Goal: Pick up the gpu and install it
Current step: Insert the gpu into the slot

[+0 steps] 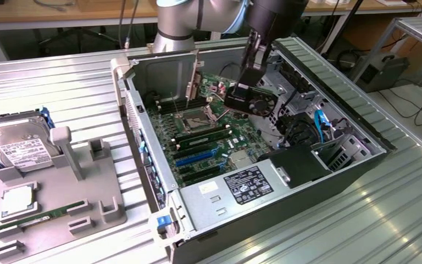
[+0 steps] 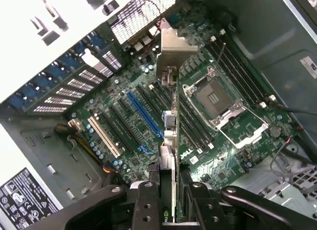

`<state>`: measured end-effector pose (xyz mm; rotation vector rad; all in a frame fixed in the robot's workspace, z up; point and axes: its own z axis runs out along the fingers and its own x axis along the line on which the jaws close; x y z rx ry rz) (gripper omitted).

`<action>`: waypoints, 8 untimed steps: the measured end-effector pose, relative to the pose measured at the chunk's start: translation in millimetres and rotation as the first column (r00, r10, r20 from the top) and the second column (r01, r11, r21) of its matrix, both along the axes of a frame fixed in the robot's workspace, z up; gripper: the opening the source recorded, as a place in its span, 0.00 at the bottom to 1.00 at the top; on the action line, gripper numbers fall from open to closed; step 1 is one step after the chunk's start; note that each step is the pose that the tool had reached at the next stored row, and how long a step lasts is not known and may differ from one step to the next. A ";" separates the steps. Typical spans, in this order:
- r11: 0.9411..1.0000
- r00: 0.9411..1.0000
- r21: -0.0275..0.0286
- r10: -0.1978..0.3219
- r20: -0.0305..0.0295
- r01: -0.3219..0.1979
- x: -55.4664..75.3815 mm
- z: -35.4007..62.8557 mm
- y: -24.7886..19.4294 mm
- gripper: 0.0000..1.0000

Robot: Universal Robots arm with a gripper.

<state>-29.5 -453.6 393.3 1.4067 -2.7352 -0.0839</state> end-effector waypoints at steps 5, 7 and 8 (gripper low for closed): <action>0.992 0.992 0.007 0.123 0.001 -0.123 0.0 -2.1 0.0 0.26; 0.987 0.987 0.011 0.158 0.001 -0.158 0.0 -2.8 0.0 0.26; 0.984 0.984 0.014 0.176 0.001 -0.176 0.0 -3.1 0.0 0.26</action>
